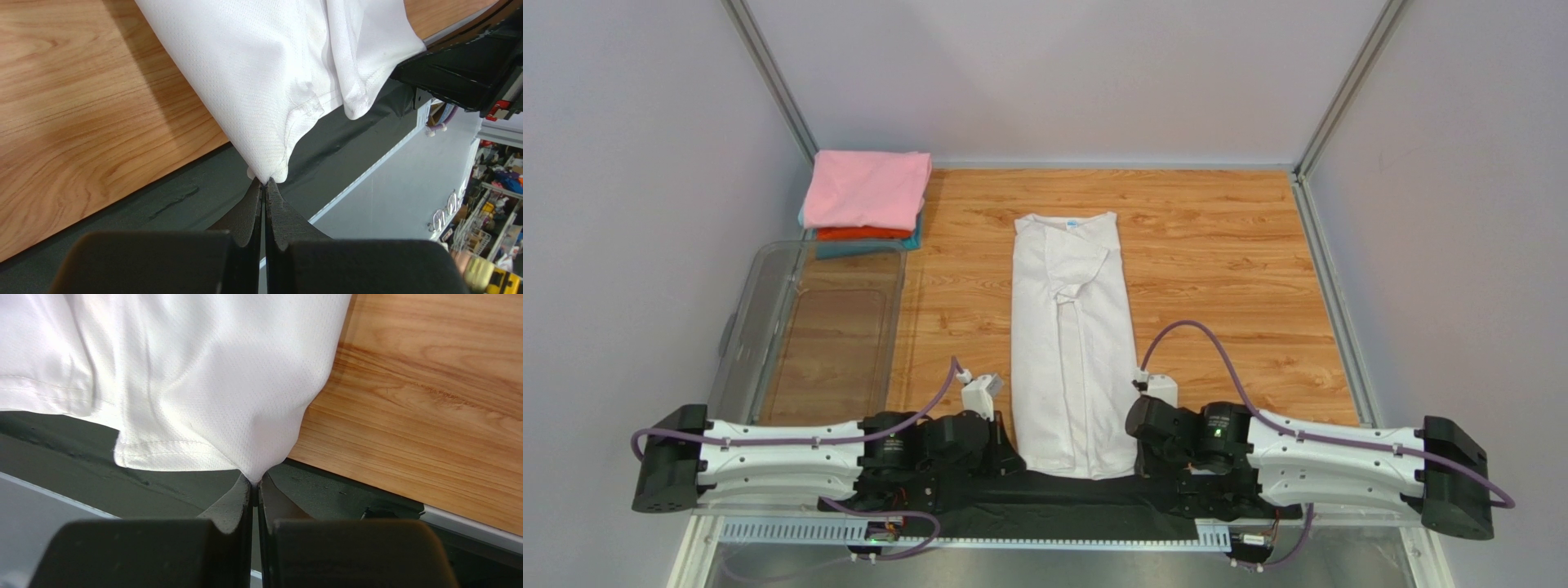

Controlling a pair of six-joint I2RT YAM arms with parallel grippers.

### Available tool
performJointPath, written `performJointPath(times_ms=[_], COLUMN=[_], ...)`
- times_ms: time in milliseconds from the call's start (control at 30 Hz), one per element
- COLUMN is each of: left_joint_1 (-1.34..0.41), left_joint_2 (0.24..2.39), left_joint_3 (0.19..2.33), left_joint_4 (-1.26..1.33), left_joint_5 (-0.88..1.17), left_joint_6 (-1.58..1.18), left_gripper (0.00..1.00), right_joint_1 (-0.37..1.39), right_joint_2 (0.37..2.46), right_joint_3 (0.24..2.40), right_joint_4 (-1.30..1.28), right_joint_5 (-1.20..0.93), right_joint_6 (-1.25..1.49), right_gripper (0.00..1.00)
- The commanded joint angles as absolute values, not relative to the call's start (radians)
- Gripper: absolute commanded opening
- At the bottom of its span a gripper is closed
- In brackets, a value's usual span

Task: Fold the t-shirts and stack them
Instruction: Fold the tshirt

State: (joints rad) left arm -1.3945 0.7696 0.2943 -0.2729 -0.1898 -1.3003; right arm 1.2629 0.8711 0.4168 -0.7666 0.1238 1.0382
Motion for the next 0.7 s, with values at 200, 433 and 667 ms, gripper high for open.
performJointPath(times_ms=[200,433,667], left_joint_1=[-1.394,-1.244,-1.111], left_joint_2=[0.779,0.825,0.864], left_joint_3=[0.429,0.512,0.58], left_joint_4=[-0.425,-0.385,-0.382], left_joint_5=[-0.343,-0.241,-0.197], left_joint_6=[-1.243,-1.099,-0.997], left_gripper=[0.0,0.0,0.0], right_joint_1=[1.267,1.232,1.106], right_joint_2=[0.874,0.897,0.962], right_joint_3=[0.604,0.699,0.788], right_joint_4=[-0.836,-0.839,-0.79], right_joint_5=[0.313,0.406,0.411], right_joint_6=[0.959,0.888,0.764], right_gripper=[0.0,0.0,0.0])
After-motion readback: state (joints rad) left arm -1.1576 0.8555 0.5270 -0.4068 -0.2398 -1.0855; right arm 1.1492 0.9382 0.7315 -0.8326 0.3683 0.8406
